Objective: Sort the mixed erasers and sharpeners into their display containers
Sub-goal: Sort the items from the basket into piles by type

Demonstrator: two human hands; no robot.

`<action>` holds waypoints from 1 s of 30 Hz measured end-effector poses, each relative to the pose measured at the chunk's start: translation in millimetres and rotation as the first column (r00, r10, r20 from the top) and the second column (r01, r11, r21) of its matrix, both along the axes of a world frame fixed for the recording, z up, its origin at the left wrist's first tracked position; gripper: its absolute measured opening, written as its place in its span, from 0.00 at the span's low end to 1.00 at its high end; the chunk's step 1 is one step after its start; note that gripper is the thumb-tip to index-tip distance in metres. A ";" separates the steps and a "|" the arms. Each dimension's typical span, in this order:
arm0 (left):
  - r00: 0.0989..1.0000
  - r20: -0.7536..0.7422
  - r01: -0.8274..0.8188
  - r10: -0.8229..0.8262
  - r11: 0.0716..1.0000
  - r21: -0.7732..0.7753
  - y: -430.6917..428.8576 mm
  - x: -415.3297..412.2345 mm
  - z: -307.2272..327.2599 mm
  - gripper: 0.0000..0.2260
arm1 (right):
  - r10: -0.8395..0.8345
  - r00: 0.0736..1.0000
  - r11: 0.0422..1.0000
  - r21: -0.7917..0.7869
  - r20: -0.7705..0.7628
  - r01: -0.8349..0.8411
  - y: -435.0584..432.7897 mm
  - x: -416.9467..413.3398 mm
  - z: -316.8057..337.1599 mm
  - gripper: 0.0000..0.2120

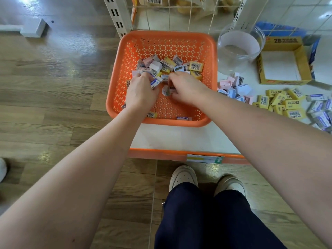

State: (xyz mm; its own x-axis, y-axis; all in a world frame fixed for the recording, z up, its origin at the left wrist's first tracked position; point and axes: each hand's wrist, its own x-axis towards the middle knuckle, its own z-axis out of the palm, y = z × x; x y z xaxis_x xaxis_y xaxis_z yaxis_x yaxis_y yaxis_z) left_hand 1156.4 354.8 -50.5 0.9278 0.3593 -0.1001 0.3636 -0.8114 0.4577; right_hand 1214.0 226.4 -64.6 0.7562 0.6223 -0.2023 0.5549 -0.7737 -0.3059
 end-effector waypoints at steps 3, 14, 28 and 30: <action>1.000 0.027 -0.014 0.015 1.000 -0.019 0.8 0.4 -1.8 0.15 | -0.055 0.998 0.993 0.101 0.011 0.054 -0.1 2.8 2.7 0.15; 0.992 0.129 0.021 -0.005 0.992 -0.123 -14.4 4.1 32.0 0.13 | -0.230 0.963 0.926 0.336 0.142 0.172 -58.5 5.6 45.8 0.19; 0.844 0.140 0.532 -0.518 0.842 -0.087 -211.8 12.6 68.8 0.13 | -0.600 0.797 0.761 0.357 0.070 0.542 -285.0 -55.7 67.6 0.13; 0.813 0.123 0.580 -0.569 0.807 -0.107 -243.7 14.1 61.0 0.12 | -0.644 0.761 0.742 0.306 0.077 0.596 -322.6 -60.6 61.4 0.13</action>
State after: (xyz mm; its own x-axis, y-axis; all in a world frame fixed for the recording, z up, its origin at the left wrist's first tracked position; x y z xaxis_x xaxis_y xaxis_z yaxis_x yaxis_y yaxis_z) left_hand 1170.4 111.0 10.4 0.9671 -0.2533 -0.0234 -0.1926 -0.7892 0.5832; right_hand 1153.4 -96.2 -3.2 0.9983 0.0126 0.0573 0.0388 -0.8741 -0.4842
